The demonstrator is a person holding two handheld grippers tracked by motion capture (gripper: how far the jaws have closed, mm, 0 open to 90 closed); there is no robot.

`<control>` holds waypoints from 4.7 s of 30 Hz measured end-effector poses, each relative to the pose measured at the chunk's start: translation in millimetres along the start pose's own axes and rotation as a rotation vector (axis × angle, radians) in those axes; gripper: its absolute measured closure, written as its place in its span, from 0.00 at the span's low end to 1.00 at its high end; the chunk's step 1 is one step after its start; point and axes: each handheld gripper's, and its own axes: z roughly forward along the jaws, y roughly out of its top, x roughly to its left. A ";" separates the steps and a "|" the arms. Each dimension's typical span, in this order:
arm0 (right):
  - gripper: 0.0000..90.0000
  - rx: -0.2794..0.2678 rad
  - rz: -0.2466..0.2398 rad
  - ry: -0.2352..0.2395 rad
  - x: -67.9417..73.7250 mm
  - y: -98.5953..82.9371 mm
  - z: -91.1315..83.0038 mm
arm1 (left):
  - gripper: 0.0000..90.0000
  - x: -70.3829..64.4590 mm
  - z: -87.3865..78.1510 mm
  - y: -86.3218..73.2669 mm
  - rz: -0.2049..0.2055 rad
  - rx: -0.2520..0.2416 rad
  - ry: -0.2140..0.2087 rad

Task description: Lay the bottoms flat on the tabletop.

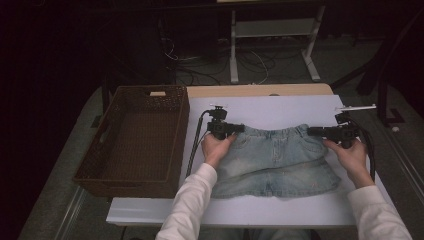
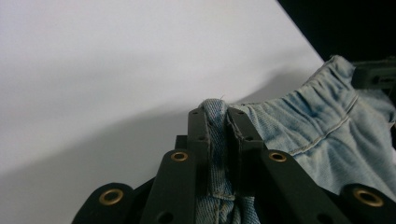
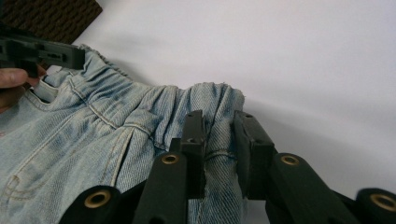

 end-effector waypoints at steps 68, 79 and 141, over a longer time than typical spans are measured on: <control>0.51 -0.075 0.070 -0.070 -30.7 70.2 29.3 | 0.50 16.8 8.7 53.1 0.017 -0.075 0.033; 0.32 -0.038 0.063 -0.061 -25.9 60.4 20.6 | 0.35 -3.1 -20.8 56.9 0.057 -0.121 0.004; 0.06 0.203 -0.303 0.205 122.5 -52.8 29.0 | 0.16 -33.4 -95.0 -64.8 0.125 -0.032 -0.113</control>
